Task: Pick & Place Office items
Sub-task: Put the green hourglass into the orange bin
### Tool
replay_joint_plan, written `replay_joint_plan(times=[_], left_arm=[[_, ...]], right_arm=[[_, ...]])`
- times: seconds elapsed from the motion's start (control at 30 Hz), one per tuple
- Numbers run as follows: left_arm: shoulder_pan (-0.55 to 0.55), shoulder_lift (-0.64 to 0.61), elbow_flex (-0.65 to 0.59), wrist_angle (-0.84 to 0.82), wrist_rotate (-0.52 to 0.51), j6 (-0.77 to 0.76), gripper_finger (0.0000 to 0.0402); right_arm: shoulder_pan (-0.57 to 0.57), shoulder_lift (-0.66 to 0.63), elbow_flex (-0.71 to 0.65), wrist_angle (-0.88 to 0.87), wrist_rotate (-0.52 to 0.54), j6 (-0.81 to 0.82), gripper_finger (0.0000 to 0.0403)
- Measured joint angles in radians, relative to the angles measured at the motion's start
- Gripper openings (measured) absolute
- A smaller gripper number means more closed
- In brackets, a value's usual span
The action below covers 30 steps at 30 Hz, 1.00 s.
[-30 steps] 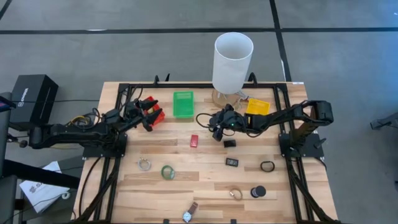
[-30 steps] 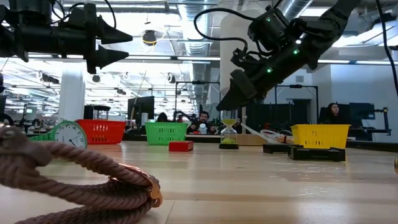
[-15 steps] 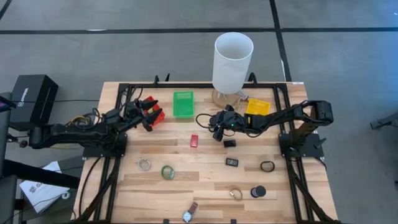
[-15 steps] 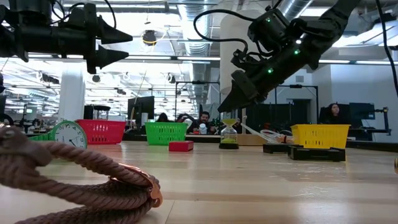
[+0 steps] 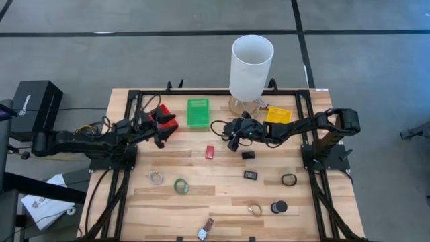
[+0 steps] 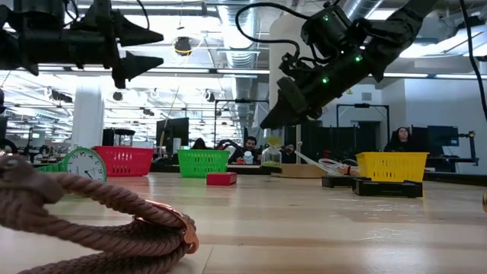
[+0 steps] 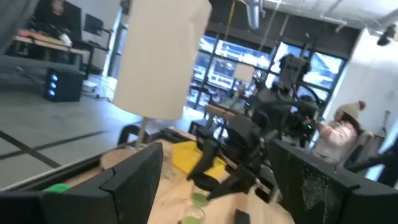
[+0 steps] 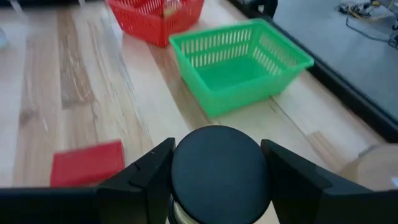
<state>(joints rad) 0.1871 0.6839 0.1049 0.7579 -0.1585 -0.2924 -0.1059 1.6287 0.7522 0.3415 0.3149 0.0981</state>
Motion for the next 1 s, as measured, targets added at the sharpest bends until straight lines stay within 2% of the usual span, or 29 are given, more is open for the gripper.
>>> replay_joint_plan(times=[0.23,0.33,0.5,0.63,0.83,1.0], left_arm=[[-0.100,0.234,0.120,-0.001,0.000,0.014,0.0289],[-0.132,0.354,0.173,-0.001,-0.007,0.072,0.0289],[-0.149,0.531,0.254,-0.001,-0.021,0.085,0.0291],[-0.149,0.639,0.300,-0.002,-0.025,0.086,0.0294],[-0.149,0.719,0.339,-0.003,-0.119,0.156,0.0295],[-0.148,0.713,0.349,0.000,-0.112,0.187,0.0295]], right_arm=[[0.009,0.000,0.065,0.004,-0.002,0.000,0.0214],[0.015,0.000,0.092,0.004,-0.003,0.000,0.0204],[0.023,0.000,0.143,0.003,-0.003,-0.012,0.0201],[0.045,0.000,0.192,-0.013,-0.005,-0.054,0.0215],[0.081,0.000,0.268,-0.114,-0.006,-0.054,0.0201],[0.103,0.000,0.300,-0.128,-0.007,-0.054,0.0205]])
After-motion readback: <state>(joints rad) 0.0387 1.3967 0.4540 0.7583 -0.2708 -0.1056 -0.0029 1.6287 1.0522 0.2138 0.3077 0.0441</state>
